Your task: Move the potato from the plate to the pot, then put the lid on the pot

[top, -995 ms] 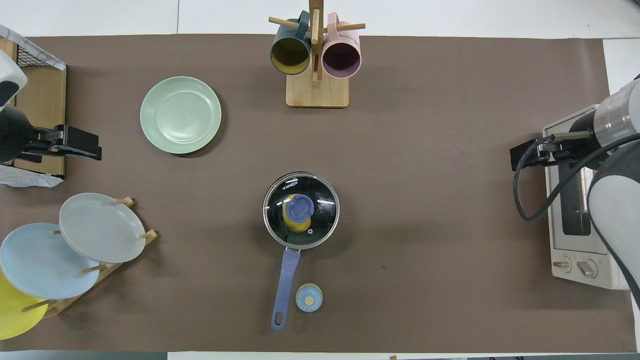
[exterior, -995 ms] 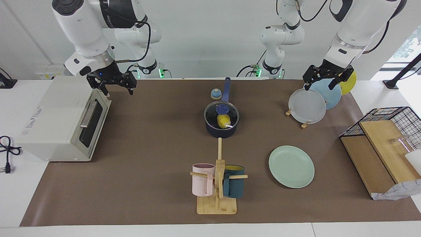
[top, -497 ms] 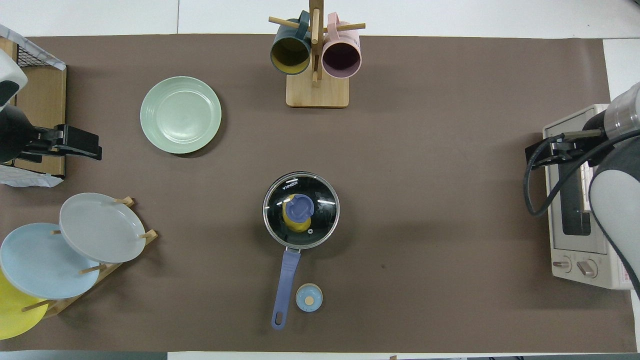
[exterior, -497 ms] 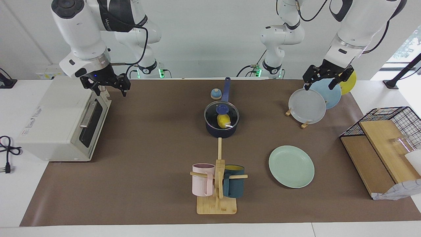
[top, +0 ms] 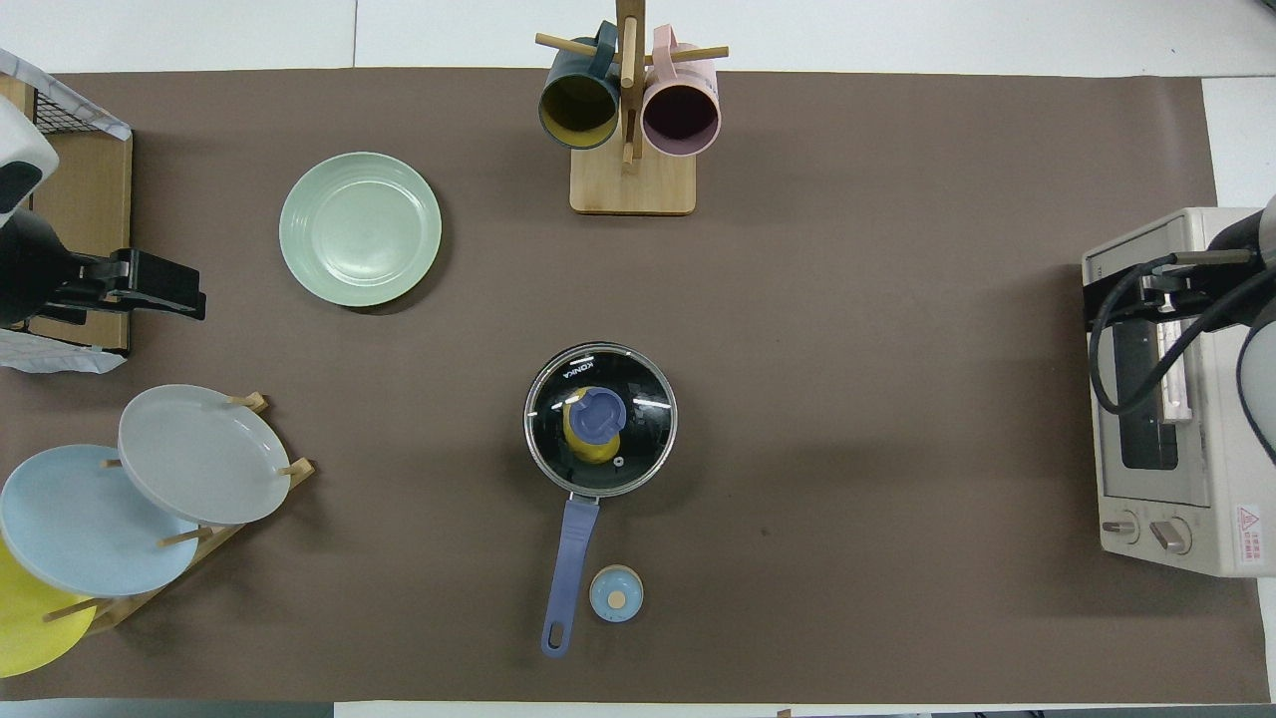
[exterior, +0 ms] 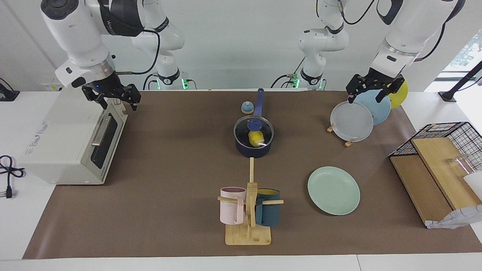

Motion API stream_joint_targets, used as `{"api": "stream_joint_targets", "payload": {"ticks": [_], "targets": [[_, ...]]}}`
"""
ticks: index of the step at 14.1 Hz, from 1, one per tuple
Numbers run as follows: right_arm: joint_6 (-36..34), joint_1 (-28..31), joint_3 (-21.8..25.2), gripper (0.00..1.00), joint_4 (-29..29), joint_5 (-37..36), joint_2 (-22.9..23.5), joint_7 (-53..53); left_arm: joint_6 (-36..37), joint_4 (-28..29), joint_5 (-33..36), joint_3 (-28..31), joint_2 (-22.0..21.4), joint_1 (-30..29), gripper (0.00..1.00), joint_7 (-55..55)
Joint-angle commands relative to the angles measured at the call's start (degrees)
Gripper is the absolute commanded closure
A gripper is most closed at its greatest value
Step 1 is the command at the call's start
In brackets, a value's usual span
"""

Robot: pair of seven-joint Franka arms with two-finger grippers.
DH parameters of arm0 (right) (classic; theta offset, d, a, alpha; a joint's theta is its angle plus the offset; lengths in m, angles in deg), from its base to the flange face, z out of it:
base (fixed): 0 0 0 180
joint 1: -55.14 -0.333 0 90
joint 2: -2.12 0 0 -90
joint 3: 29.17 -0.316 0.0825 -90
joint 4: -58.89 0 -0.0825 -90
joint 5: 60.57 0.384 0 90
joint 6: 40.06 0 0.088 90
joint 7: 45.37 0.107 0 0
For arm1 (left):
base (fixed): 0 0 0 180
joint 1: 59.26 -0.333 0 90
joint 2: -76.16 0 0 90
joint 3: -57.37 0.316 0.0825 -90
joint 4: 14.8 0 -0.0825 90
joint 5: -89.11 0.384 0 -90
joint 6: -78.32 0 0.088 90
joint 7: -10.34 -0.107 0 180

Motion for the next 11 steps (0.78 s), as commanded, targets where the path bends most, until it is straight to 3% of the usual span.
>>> {"api": "stream_joint_targets", "payload": {"ticks": [1, 11], "targets": [[-0.6, 1.0, -0.3, 0.0, 1.1, 1.2, 0.4, -2.0, -0.3, 0.7, -0.5, -0.1, -1.0, 0.0, 0.0, 0.3], [0.0, 1.0, -0.3, 0.0, 1.0, 1.2, 0.4, -2.3, -0.4, 0.7, -0.7, -0.1, -1.0, -0.1, 0.0, 0.5]]}}
